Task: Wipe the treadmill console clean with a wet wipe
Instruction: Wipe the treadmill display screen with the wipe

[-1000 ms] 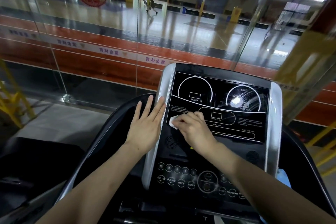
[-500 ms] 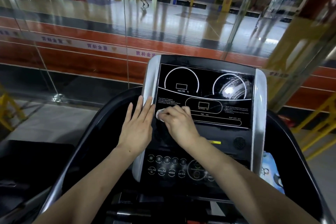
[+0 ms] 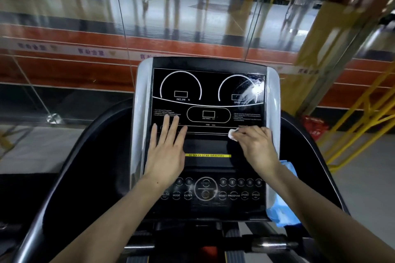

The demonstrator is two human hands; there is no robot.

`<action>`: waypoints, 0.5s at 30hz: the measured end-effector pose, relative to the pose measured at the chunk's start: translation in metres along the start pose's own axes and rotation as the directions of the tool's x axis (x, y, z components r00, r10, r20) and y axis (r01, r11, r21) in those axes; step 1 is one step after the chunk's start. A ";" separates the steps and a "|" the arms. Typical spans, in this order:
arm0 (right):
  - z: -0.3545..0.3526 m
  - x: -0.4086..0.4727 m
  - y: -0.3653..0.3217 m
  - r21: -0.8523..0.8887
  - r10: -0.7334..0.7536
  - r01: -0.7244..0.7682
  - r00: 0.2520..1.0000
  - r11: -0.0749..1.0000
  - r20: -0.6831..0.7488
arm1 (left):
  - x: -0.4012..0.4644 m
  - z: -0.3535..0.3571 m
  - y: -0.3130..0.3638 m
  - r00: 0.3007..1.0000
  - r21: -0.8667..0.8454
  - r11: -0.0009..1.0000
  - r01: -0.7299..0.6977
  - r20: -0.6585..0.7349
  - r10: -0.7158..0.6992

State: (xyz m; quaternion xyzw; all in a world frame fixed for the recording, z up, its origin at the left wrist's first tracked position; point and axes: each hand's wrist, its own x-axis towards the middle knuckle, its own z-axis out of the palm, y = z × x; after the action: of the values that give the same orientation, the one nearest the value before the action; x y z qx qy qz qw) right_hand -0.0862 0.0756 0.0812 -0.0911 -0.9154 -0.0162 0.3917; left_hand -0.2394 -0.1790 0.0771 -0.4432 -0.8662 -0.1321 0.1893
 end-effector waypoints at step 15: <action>-0.046 -0.052 0.031 0.194 0.344 -0.343 0.938 0.919 0.027 | -0.005 0.004 0.088 0.998 -0.003 1.000 -0.011 0.068 0.011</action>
State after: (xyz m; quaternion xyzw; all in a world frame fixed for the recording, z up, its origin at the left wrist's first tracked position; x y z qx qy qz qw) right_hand -0.0127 0.0929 0.0750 -0.2112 -0.8809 0.1425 0.3990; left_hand -0.1655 -0.1308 0.0765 -0.4524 -0.8695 -0.1171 0.1600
